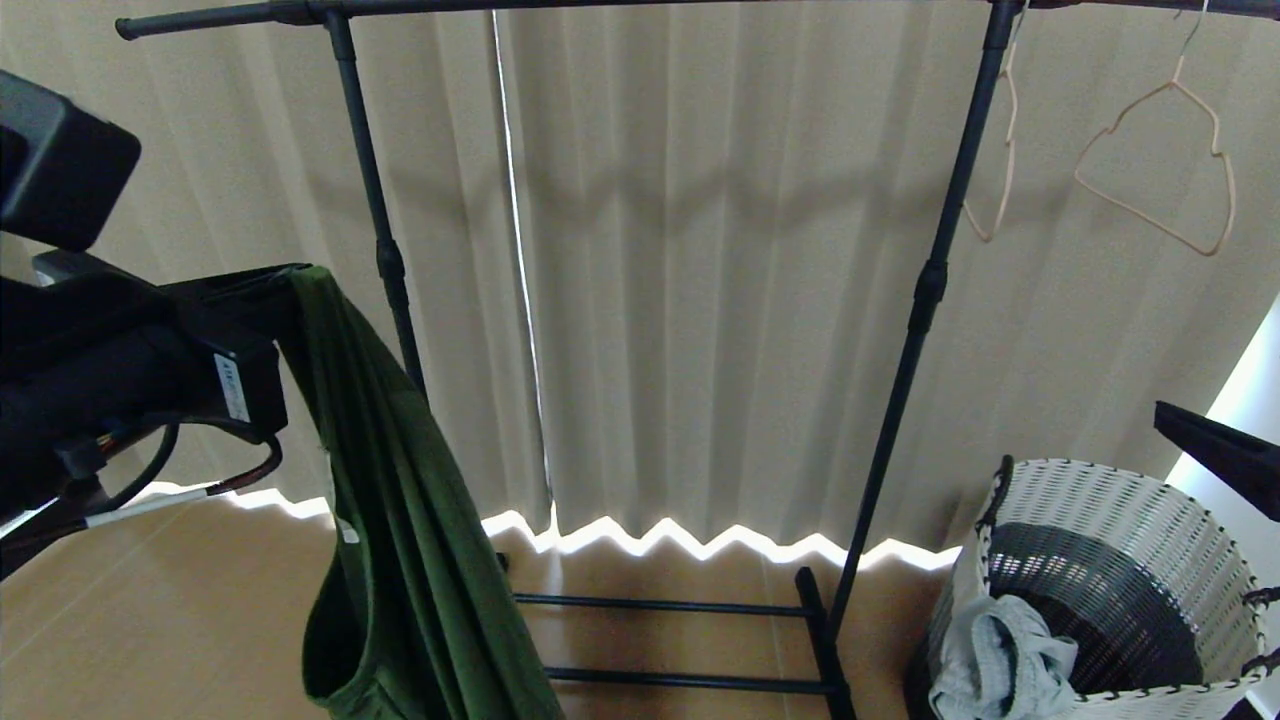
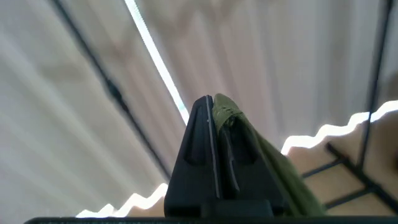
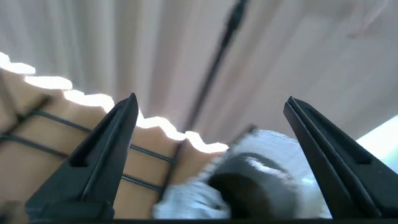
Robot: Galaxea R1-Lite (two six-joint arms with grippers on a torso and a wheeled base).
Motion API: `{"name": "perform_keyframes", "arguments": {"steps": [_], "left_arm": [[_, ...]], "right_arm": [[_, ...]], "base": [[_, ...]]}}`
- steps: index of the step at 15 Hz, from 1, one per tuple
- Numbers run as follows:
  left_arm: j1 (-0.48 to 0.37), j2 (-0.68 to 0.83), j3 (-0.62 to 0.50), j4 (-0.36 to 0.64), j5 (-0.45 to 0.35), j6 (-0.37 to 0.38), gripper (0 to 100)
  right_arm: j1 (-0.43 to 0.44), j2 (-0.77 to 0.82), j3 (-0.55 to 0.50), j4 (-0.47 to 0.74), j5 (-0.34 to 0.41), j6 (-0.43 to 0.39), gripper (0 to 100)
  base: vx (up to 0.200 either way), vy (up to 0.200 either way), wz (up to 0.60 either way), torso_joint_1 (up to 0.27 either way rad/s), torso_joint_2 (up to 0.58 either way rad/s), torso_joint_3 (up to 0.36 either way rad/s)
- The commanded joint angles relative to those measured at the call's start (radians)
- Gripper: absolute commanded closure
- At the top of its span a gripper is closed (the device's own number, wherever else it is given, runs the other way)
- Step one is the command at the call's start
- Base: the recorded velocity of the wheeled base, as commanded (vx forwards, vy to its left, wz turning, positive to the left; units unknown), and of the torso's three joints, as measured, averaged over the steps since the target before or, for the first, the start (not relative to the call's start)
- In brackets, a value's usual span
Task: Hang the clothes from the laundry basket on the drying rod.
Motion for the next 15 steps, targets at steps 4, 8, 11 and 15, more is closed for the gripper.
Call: {"name": "perform_keyframes", "arguments": {"steps": [4,8,11,15], "left_arm": [[0.083,-0.067,0.013,0.07,-0.007,-0.004,100],[0.089,-0.09,0.015,0.119,-0.007,-0.045,100],[0.089,-0.096,0.076,0.119,-0.007,-0.099,100],[0.09,-0.099,0.131,0.119,-0.009,-0.193,100]], "right_arm": [[-0.073,-0.009,0.115,-0.145,-0.006,-0.055,0],[-0.119,-0.012,0.149,-0.167,-0.006,-0.104,0],[-0.121,-0.013,0.147,-0.167,-0.006,-0.104,0],[-0.121,-0.013,0.132,-0.167,-0.008,-0.105,0]], "base": [[0.0,0.0,0.0,0.0,0.0,0.0],[0.0,0.0,0.0,0.0,0.0,0.0],[0.0,0.0,0.0,0.0,0.0,0.0],[0.0,0.0,0.0,0.0,0.0,0.0]]}}
